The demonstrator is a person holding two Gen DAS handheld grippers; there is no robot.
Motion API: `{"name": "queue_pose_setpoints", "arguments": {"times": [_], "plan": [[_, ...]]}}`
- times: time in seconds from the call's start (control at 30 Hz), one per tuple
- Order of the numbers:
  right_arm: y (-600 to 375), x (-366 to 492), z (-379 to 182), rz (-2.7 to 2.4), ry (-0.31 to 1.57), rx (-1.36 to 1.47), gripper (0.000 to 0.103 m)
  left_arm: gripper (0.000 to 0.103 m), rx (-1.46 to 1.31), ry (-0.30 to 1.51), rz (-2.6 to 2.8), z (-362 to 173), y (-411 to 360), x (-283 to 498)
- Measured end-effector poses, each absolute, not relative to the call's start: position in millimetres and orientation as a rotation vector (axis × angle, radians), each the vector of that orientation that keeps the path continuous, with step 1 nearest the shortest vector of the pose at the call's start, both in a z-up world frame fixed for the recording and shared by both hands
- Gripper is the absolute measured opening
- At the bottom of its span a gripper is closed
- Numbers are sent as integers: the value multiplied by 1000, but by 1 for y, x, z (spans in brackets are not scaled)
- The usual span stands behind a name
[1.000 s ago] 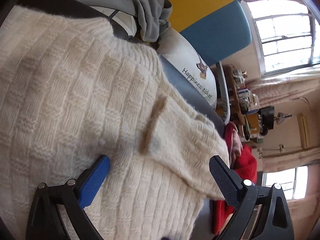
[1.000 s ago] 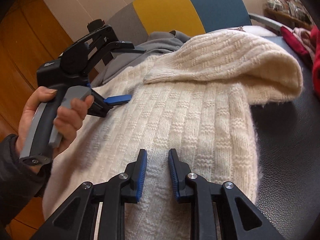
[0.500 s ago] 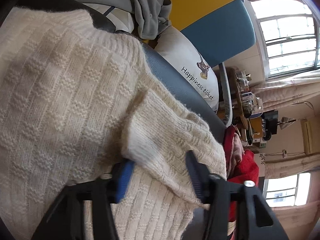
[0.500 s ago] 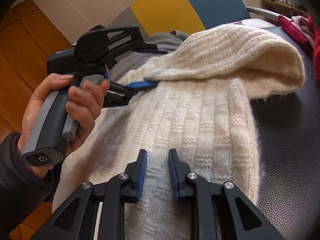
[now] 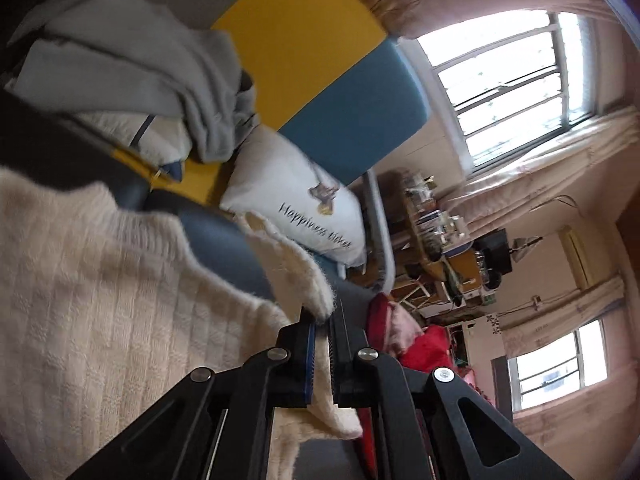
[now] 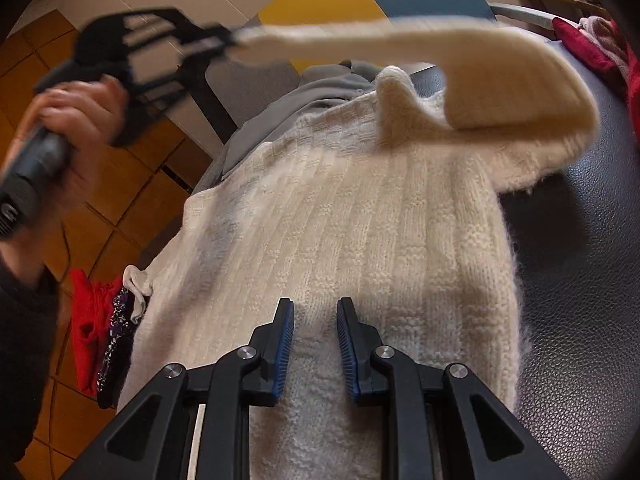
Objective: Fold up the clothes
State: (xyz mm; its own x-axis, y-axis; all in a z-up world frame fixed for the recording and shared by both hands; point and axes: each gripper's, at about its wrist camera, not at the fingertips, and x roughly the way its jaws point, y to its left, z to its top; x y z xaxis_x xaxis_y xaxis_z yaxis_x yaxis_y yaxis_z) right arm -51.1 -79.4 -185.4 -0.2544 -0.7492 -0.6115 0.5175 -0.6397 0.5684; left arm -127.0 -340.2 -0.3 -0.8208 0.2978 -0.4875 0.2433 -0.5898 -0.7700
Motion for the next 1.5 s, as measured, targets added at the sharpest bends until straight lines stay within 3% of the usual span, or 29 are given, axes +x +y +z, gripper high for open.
{"name": "queue_pose_setpoints", "arguments": {"times": [0.1,0.27,0.7,0.93,0.97,1.0,1.03,1.1,1.2,1.27,1.3,1.33,1.37,1.5], "plan": [[-81,-54,-186,-1979,-313,1154,22,6,-803,-1323,2675,42,-351,-97],[-87,-53,-185,-1989,-298,1156,22,6,-765,-1259,2795,54,-386,-37],[-85,-58,-186,-1965,-324,1182,22,6,-1257,-1522,2906,-134,-480,66],[-76,-93,-154,-2043,-372,1169,24,8,-1228,-1554,2806,-159,-484,75],[-75,-104,-150,-2064,-384,1162,24,10,-1197,-1596,2777,-159,-487,75],[-74,-114,-145,-2084,-394,1157,24,22,-1165,-1640,2745,-159,-490,75],[-77,-126,-144,-2097,-395,1169,24,43,-1136,-1682,2720,-159,-493,75],[-82,-152,-146,-2108,-396,1225,25,64,-1098,-1701,2728,-155,-499,75],[-87,-186,-155,-2124,-408,1308,25,67,-1092,-1664,2766,-149,-504,69],[-89,-206,-161,-2129,-432,1350,25,65,-1121,-1602,2794,-147,-506,60],[-89,-214,-163,-2121,-441,1368,25,56,-1178,-1540,2814,-147,-505,53],[-90,-221,-166,-2114,-448,1386,25,23,-1229,-1475,2836,-147,-502,47],[-92,-225,-170,-2110,-450,1396,25,5,-1274,-1410,2856,-147,-499,42],[-98,-231,-171,-2094,-393,1379,21,7,-1288,-1242,2926,-136,-491,34]]}}
